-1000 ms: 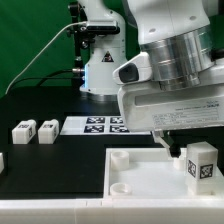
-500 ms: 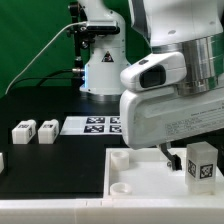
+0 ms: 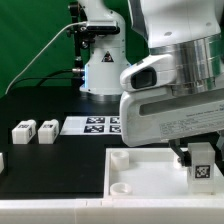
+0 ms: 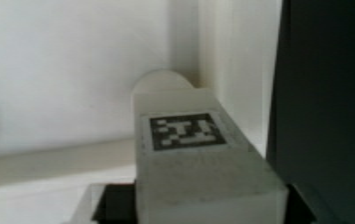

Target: Assemble one leg

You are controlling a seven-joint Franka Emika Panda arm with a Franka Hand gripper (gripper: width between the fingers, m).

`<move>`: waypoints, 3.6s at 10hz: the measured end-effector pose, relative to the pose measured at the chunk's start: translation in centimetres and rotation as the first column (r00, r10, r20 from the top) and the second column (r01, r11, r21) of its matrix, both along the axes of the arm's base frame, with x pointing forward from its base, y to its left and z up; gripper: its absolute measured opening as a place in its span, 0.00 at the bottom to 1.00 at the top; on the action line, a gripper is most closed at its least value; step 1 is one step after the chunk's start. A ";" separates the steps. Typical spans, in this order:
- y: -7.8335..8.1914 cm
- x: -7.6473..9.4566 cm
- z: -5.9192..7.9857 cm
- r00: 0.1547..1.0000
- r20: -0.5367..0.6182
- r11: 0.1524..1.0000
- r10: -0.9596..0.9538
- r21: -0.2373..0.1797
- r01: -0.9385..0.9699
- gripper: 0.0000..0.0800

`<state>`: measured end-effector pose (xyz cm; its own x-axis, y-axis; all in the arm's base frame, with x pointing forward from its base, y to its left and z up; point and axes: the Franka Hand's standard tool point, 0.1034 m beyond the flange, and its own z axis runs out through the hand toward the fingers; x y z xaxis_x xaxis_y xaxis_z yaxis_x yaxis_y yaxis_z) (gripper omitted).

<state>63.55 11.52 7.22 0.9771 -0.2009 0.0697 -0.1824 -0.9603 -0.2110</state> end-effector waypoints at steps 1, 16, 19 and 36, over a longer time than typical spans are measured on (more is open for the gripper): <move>-0.1 0.0 0.0 0.996 -0.016 0.996 -0.084 0.011 0.084 0.39; 0.8 -1.1 -0.2 0.886 -0.186 0.896 -0.424 0.054 0.441 0.81; 0.6 -1.0 -0.3 0.973 -0.118 0.976 -0.199 0.067 0.208 0.81; 0.4 -0.9 -0.5 0.652 -0.184 0.649 -0.736 0.086 0.756 0.38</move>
Offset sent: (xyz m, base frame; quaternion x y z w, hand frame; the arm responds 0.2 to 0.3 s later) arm 0.0019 -0.0025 0.0086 0.0186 0.0406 0.4076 0.9121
